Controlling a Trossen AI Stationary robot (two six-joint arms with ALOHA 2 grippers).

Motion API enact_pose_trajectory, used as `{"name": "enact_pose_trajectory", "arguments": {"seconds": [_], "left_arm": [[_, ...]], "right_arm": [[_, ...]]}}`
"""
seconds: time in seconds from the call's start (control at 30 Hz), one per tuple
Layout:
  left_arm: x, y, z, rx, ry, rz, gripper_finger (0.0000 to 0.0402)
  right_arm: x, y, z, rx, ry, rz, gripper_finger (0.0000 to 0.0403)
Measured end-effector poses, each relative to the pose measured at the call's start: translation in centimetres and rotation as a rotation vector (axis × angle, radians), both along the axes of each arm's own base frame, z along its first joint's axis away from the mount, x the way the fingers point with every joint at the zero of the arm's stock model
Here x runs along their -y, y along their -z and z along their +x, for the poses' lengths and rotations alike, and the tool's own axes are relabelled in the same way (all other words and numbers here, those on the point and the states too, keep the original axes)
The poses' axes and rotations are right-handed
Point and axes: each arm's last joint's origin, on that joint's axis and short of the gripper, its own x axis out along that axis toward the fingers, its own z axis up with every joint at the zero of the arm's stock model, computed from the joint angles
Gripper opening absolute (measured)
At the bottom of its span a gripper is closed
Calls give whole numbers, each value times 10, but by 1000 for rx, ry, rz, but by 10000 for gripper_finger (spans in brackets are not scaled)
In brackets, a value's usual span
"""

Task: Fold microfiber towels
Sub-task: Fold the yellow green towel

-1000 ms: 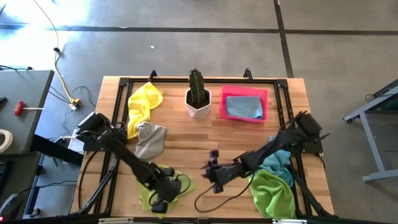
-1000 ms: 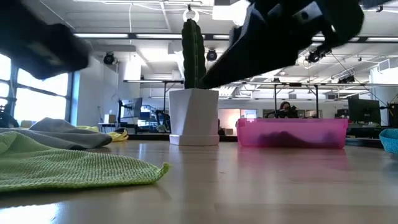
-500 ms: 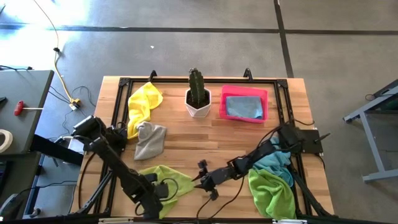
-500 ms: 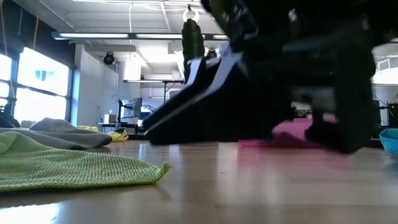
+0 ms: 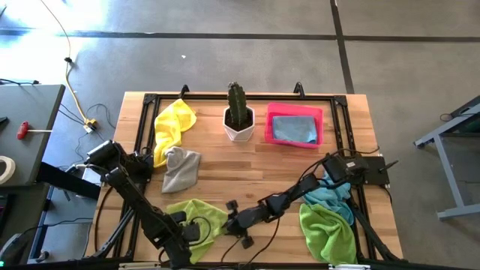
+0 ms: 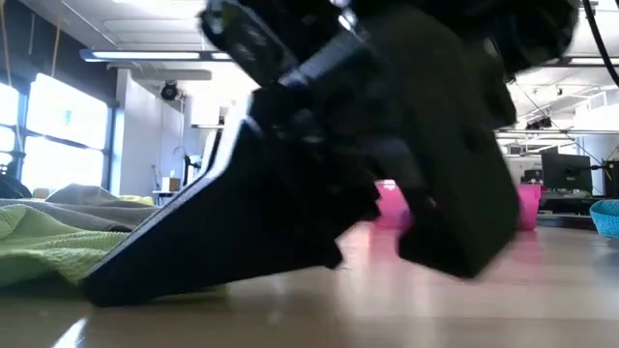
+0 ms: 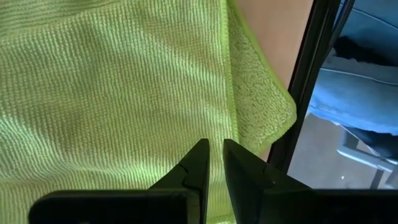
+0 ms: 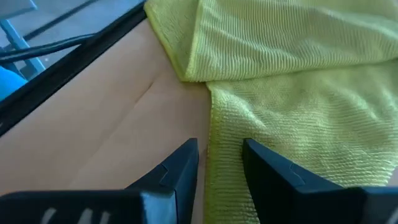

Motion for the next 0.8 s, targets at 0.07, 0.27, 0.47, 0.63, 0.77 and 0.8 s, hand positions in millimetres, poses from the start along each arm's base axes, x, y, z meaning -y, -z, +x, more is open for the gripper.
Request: {"name": "enact_pose_trajectory", "arguments": {"seconds": [0.07,0.27,0.47,0.63,0.77,0.8], "left_arm": [[0,0,0,2,0,0,39],[0,0,0,2,3,2,39],[4,0,-4,10,16,9,39],[5,0,-5,60,7,61,39],[4,0,-4,94,29,99,39],[3,0,-3,102,37,109,39]], "right_arm": [[1,-1,4,-63,19,-8,120],[3,-3,8,-131,39,-28,74],[5,-2,6,-163,56,-43,7],[7,-9,3,-200,77,-45,7],[13,-27,-7,-279,96,-92,2],[14,-34,-10,-295,107,-96,3]]}}
